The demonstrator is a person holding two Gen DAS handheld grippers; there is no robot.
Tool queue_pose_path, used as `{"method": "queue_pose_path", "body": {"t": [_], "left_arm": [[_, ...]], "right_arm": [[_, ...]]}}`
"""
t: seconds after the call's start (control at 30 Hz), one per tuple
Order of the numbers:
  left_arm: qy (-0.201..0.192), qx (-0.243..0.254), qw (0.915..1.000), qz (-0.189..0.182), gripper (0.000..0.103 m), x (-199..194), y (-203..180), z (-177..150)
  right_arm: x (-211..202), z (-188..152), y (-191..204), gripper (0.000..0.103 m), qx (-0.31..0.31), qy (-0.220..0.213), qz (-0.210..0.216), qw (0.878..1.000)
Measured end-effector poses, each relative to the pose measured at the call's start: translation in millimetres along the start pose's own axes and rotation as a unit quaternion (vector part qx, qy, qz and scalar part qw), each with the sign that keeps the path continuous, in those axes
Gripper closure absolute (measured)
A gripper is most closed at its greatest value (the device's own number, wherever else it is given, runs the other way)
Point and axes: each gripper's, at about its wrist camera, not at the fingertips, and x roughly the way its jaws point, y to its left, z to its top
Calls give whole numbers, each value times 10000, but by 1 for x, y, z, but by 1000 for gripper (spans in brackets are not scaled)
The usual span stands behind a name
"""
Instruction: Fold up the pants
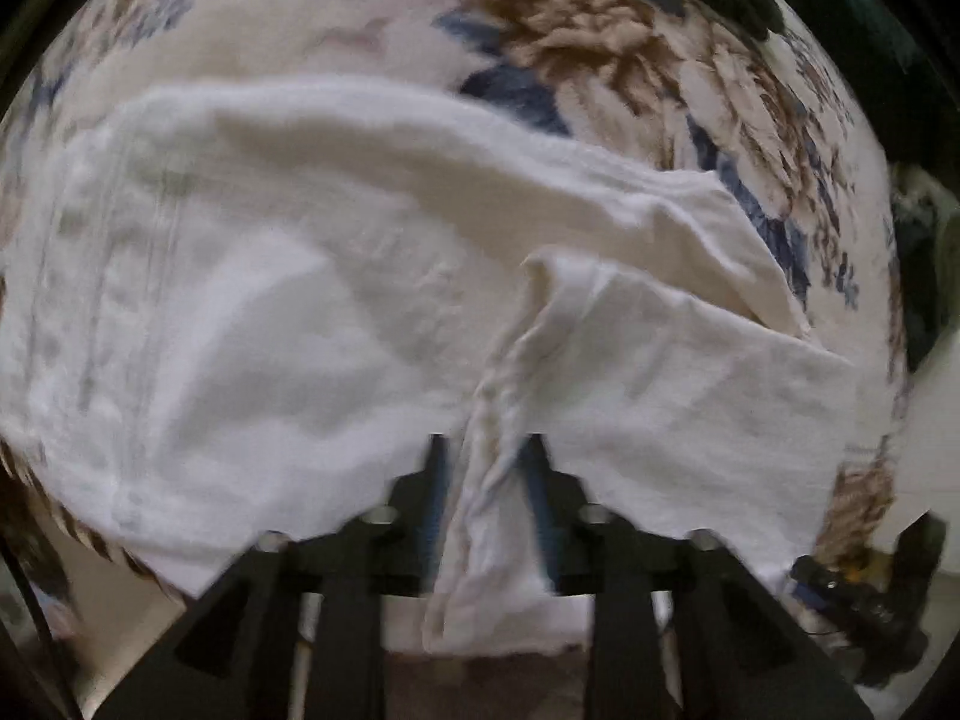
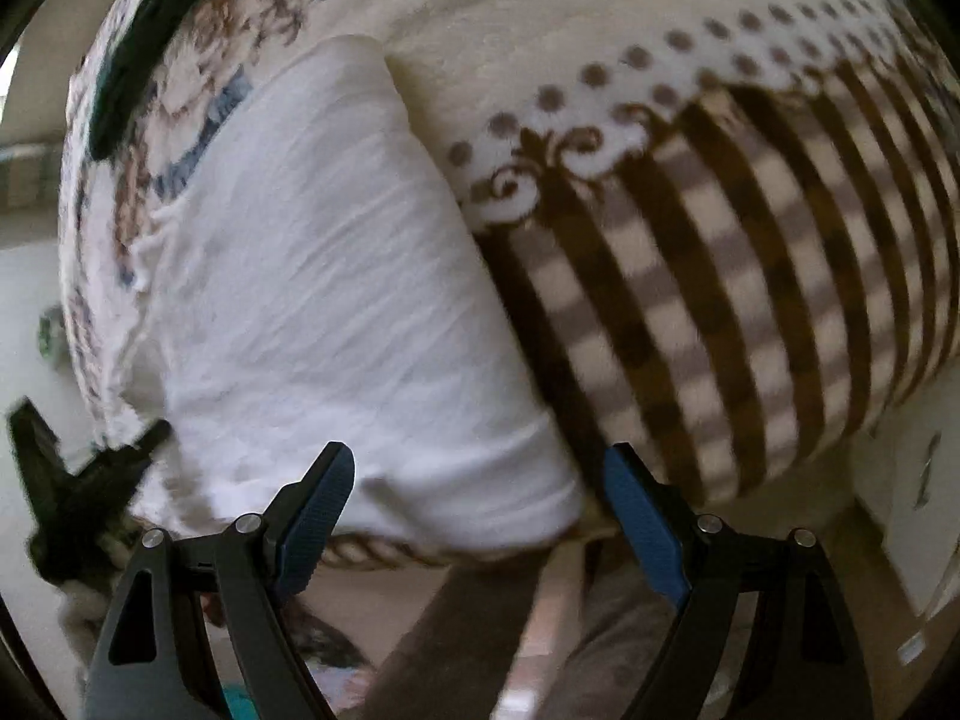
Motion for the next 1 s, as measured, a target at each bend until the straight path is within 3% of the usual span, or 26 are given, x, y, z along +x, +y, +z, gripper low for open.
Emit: {"method": "queue_pose_path", "body": {"t": [0.1, 0.13, 0.17, 0.23, 0.3, 0.5, 0.6, 0.73, 0.77, 0.8, 0.9, 1.0], "left_arm": [[212, 72, 9997, -33, 67, 8, 0, -11], [150, 224, 9996, 76, 70, 9, -4, -16], [77, 415, 9988, 255, 82, 10, -11, -22], [0, 548, 9972, 515, 85, 12, -14, -27], [93, 407, 9981, 457, 85, 15, -8, -27], [196, 424, 9982, 367, 85, -2, -5, -26], [164, 565, 9966, 580, 84, -22, -18, -29], [-299, 911, 9932, 665, 77, -51, -53, -23], [-404, 991, 9923, 630, 76, -54, -65, -20], [-427, 1085, 9912, 632, 76, -51, -70, -20], [-298, 1235, 9890, 752, 76, -32, -73, -11], [-39, 1102, 9911, 743, 76, -12, -60, -20]], "right_arm": [[4, -7, -12, 16, 467, 101, 191, 9987], [11, -7, -16, 23, 635, 174, 213, 9976], [18, -8, -23, 36, 860, 253, 294, 9955], [31, -14, -32, 56, 1173, 409, 425, 9913], [32, -20, -40, 56, 1226, 509, 356, 9905], [18, -20, -29, 55, 552, 712, -56, 9959], [-8, -14, -24, 55, 521, 354, 227, 9978], [-16, 8, -24, 58, 396, -220, 538, 9975], [-10, 10, -24, 73, 289, -196, 547, 9979], [-3, 10, -26, 80, 142, -104, 429, 9989], [4, -3, -36, 81, -212, 155, 191, 9995], [8, -14, -56, 83, -190, 600, -30, 9980]]}}
